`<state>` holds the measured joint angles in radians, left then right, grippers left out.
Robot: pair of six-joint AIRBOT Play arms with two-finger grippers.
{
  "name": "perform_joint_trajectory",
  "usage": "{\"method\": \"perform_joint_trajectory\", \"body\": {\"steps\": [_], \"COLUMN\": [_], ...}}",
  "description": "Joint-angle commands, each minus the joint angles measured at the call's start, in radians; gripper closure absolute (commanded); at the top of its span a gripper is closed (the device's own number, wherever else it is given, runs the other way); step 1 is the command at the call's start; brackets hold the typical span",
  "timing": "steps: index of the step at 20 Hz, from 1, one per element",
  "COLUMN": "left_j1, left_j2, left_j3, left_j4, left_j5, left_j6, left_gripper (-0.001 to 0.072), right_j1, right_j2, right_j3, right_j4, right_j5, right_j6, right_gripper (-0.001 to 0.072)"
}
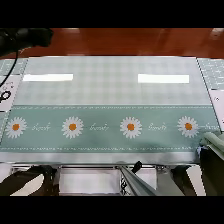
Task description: Fold the shirts.
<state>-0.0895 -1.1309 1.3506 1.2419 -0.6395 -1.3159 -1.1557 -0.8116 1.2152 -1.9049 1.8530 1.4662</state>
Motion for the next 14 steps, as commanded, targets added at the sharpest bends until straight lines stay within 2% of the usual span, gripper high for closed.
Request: {"method": "perform_joint_trajectory", "body": {"steps": [1,5,8,14], "left_j1": [0.075,0.165,0.21,0.212], "left_j2": [-0.011,-0.047,-0.075,-0.106], "left_j3": [0.0,0.0,0.0,0.0], "left_j4": [0.0,0.001,0.0,0.0], "left_j5": [0.063,0.059,0.059,0.045], "left_j6": [0.051,0.068,0.067,0.067], "left_gripper": [0.0301,0.0302,0.0302,0.0302], "right_j1": [-0.003,-0.01,-0.103,-0.195], "right_j2": [0.051,0.053,0.063,0.093], "right_j3": [-0.092,-0.117,-0.151,-0.212], "right_j4": [-0.162,-0.235,-0.22,-0.22], "right_j5": [0.003,0.004,0.004,-0.001], "right_j6": [-0.114,-0.141,-0.14,-0.152], "right_gripper": [0.0696,0.0696,0.0696,0.0677]}}
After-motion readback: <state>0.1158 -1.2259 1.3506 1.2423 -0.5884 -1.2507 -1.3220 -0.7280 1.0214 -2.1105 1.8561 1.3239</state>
